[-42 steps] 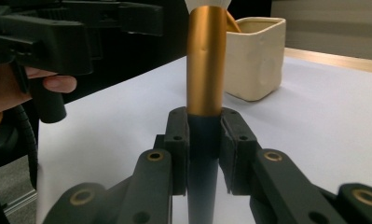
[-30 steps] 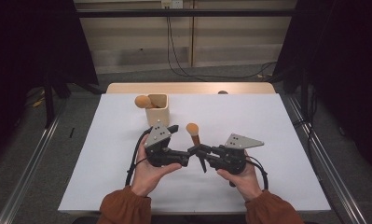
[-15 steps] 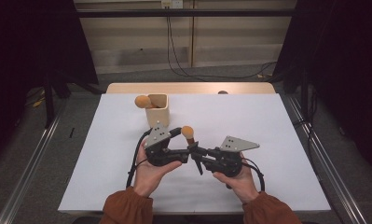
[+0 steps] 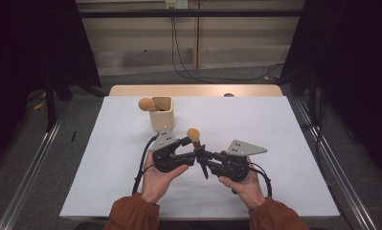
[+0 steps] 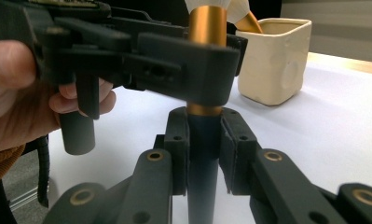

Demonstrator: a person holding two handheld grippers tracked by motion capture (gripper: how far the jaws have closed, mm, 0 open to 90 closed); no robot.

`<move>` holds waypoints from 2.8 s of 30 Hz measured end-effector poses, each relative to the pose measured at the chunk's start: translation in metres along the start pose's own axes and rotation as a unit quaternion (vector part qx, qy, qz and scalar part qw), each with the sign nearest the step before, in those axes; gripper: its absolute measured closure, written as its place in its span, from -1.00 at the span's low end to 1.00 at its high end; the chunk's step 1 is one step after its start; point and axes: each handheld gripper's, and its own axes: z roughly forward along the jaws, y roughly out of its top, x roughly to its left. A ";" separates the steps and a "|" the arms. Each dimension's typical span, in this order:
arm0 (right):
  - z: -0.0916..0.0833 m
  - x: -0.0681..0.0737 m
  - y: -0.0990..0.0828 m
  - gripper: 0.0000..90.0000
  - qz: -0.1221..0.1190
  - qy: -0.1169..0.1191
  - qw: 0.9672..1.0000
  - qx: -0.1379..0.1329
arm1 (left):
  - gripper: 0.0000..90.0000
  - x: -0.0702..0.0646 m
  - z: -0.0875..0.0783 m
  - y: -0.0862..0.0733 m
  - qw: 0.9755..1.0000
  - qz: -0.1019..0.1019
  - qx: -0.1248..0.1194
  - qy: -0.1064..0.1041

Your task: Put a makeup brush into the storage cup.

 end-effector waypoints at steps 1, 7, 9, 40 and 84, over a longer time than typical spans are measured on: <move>0.000 0.000 0.000 0.67 0.001 0.000 1.000 -0.001 | 0.10 0.000 0.000 0.000 1.000 0.002 0.004 0.000; 0.002 -0.001 -0.001 0.67 0.003 -0.001 1.000 0.003 | 0.44 -0.001 0.001 0.000 1.000 -0.006 0.007 -0.015; 0.002 -0.001 -0.002 0.67 0.002 -0.001 1.000 0.003 | 0.46 -0.001 0.001 0.000 1.000 -0.008 0.008 -0.018; 0.004 -0.003 -0.003 0.31 0.025 0.012 1.000 0.011 | 0.57 -0.005 0.000 0.003 0.999 0.007 0.009 -0.031; -0.024 -0.022 -0.007 -0.88 0.020 -0.051 0.998 -0.016 | 0.57 0.019 -0.027 0.009 1.000 -0.001 0.004 -0.006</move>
